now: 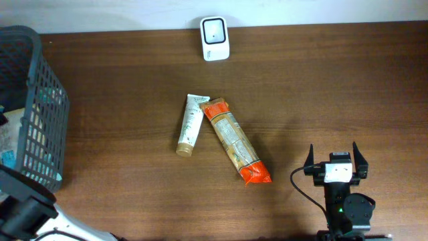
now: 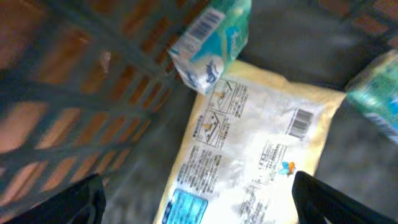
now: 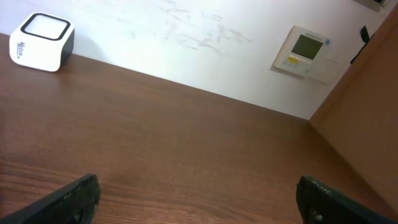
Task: Scan the item barcode
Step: 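Reach the left gripper into the basket and grasp a clear wrapped packet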
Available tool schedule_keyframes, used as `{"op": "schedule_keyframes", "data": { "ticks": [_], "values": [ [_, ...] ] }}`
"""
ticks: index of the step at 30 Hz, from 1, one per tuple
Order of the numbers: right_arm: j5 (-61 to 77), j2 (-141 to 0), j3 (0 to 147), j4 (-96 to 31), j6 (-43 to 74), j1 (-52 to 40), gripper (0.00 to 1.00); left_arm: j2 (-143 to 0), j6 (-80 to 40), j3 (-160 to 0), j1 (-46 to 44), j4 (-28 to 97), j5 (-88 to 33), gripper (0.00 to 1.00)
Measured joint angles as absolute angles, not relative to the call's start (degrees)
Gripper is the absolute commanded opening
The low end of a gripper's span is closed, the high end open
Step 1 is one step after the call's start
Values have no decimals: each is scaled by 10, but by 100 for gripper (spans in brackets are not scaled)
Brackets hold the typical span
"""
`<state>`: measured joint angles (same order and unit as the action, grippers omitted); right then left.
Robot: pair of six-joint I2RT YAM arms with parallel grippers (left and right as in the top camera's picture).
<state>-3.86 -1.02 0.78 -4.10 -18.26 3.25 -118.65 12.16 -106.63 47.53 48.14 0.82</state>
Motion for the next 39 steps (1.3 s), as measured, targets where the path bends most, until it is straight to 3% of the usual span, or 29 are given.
{"op": "schedule_keyframes", "data": {
  "ticks": [10, 11, 12, 13, 14, 15, 27, 35, 39],
  "values": [
    [-39, -10, 8, -41, -182, 32, 99, -1297, 142, -1063, 474, 469, -5, 91],
    [-39, -10, 8, -41, -183, 32, 99, -1298, 142, -1064, 474, 469, -6, 85],
    [-39, -10, 8, -41, -182, 32, 99, -1301, 142, -1066, 474, 470, -10, 72],
    [-39, -10, 8, -41, -183, 32, 99, -1302, 141, -1067, 474, 471, -15, 48],
    [-39, -10, 8, -41, -182, 32, 99, -1303, 142, -1067, 474, 473, -22, 16],
    [-39, -10, 8, -41, -182, 32, 99, -1304, 139, -1067, 473, 474, -29, 0],
    [-39, -10, 8, -41, -182, 32, 99, -1274, 122, -1079, 471, 538, -29, 0],
    [-39, -10, 8, -41, -183, 32, 99, -960, 69, -1104, 472, 563, -109, 0],
    [-39, -10, 8, -41, -182, 32, 99, -909, 36, -1104, 440, 642, -171, 0]
  ]
}}
